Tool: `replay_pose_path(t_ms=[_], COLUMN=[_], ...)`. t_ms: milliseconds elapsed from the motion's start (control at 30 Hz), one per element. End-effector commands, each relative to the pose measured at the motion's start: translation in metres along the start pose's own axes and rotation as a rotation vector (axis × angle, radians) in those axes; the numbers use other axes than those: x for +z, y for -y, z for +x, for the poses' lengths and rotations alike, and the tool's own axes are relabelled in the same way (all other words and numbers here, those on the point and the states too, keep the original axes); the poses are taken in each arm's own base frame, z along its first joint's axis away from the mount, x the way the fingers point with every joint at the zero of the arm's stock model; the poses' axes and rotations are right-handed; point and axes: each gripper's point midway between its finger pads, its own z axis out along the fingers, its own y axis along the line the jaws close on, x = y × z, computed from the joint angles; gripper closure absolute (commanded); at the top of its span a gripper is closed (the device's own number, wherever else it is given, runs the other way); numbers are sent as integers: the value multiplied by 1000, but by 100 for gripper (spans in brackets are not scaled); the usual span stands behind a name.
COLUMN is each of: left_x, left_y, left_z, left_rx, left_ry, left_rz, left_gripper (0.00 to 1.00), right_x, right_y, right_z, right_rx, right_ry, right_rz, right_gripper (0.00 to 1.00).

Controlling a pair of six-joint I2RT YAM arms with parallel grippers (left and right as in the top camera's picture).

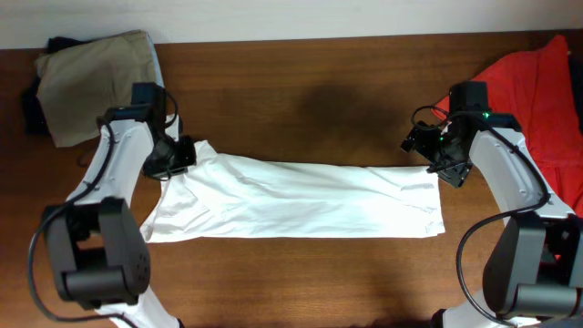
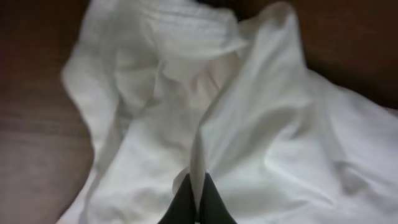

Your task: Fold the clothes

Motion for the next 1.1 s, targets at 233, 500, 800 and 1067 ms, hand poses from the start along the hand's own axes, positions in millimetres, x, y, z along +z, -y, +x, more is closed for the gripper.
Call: replay_pose_path(t_ms=[233,500,800,1067], left_x=[-27,-47,-54,-43], left_y=[-2,-23,-36,-44], left_z=[21,33,42,50], left_rx=[-97,-161,-221,-246], left_ry=[-46,-89,-108,-123], left_rz=[-22,-157,-238,-280], left_gripper=[100,100,99,72], right_x=[7,7,7,7], right_y=[2,2,2,4], right_z=[-3,-4,-3,-1], right_rx=[10,9,9,11], right_ry=[-6,-5,-6,-16], right_rz=[19,19,19,25], right_gripper=[1,1,1,1])
